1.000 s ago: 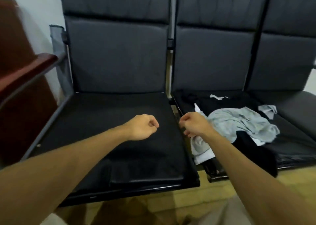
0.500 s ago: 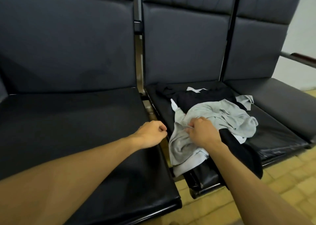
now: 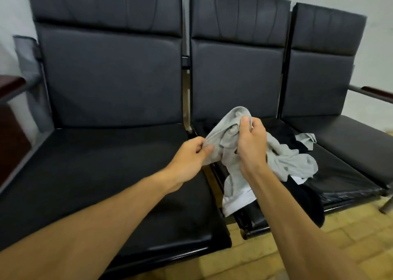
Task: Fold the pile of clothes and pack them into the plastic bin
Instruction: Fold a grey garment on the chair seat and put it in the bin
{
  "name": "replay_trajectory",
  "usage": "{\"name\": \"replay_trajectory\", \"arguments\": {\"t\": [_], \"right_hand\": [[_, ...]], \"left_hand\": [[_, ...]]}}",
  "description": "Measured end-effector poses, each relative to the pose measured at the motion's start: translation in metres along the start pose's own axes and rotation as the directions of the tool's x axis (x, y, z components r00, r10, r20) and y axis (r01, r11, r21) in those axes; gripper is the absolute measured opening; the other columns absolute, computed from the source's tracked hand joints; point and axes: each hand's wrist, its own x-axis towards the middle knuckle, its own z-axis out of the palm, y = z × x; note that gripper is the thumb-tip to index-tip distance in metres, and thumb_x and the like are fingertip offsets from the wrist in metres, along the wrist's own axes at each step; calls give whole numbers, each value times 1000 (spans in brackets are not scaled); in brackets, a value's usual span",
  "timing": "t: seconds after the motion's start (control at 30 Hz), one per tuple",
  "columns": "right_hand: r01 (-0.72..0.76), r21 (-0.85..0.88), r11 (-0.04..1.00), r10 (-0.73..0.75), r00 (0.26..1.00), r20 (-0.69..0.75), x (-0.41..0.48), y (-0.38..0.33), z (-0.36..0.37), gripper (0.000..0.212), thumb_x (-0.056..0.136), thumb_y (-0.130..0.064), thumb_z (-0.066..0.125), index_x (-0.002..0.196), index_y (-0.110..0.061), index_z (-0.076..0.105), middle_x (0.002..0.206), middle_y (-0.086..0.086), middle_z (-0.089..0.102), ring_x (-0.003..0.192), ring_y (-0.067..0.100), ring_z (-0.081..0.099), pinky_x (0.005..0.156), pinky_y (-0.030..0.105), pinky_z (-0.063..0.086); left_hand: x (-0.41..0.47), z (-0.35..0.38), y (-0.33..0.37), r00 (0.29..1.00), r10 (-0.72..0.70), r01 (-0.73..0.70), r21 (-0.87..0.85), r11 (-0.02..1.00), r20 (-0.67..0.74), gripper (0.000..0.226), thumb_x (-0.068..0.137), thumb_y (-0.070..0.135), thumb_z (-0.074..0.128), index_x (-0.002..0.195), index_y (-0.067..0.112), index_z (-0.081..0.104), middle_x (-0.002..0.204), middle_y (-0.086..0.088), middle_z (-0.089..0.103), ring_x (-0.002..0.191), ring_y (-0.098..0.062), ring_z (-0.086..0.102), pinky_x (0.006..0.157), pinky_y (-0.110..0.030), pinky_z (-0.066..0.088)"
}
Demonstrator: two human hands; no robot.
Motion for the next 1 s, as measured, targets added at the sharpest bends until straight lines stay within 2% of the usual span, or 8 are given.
{"name": "replay_trajectory", "arguments": {"t": [0.1, 0.4, 0.53, 0.63, 0.7, 0.83, 0.93, 1.0], "right_hand": [[-28, 85, 996, 22, 997, 79, -16, -10, 24, 22, 102, -29, 43, 87, -16, 52, 85, 2, 54, 77, 12, 53, 71, 29, 49], [-50, 154, 987, -33, 869, 494, -72, -30, 89, 5, 94, -22, 62, 92, -17, 63, 84, -3, 67, 76, 12, 63, 70, 30, 55], [-229, 122, 966, 102, 768, 632, -89, -22, 117, 8, 91, 1, 59, 96, -6, 59, 78, 6, 69, 45, 13, 49, 39, 23, 38], [-380, 18, 925, 263, 673, 691, -81, -11, 129, 23, 90, 2, 61, 112, -3, 59, 91, 14, 70, 61, 17, 60, 54, 27, 48], [-401, -43, 915, 306, 620, 722, -79, 1, 131, 29, 91, -6, 63, 119, -6, 57, 101, 14, 69, 81, 20, 68, 73, 33, 55], [-83, -423, 902, 390, 576, 718, -83, 20, 130, 38, 92, -39, 61, 121, -18, 48, 108, 1, 63, 101, 16, 63, 91, 35, 52], [327, -625, 709, 360, 594, 719, -82, 26, 129, 39, 93, -55, 49, 103, -18, 51, 93, -2, 61, 88, 14, 59, 73, 29, 48], [525, -632, 570, 374, 520, 768, -87, 30, 129, 52, 90, -65, 42, 90, -16, 59, 86, 0, 64, 81, 13, 58, 66, 28, 45]], "left_hand": [[-22, -35, 4, 994, -71, 55, -187, 981, -78, 23, 101, 22, 46, 109, 8, 62, 108, -12, 70, 104, -28, 66, 93, -48, 53], [-90, -150, -13, 905, -195, -34, -520, 853, -379, 28, 102, 22, 41, 113, 8, 64, 106, -6, 73, 96, -19, 70, 74, -30, 58], [-111, -187, -46, 742, -379, 37, -530, 847, -553, 31, 101, 27, 46, 115, 8, 66, 111, -14, 70, 102, -28, 67, 91, -43, 53], [-111, -200, -63, 642, -453, 212, -424, 881, -619, 25, 97, 32, 52, 99, 13, 69, 100, -10, 70, 96, -26, 66, 89, -39, 52], [-104, -203, -69, 647, -404, 335, -235, 913, -647, 26, 97, 36, 50, 90, 17, 67, 96, -4, 67, 92, -21, 62, 84, -37, 50], [-95, -197, -90, 682, -291, 381, -13, 924, -671, 33, 98, 34, 47, 86, 9, 63, 84, -4, 62, 78, -15, 58, 64, -26, 44], [-95, -200, -105, 728, -223, 400, 137, 906, -649, 33, 99, 32, 46, 90, 7, 65, 88, -5, 65, 79, -14, 58, 66, -25, 44], [-95, -205, -108, 758, -160, 382, 231, 895, -632, 29, 100, 30, 45, 91, 11, 65, 88, -1, 65, 83, -12, 59, 70, -26, 45]]}}
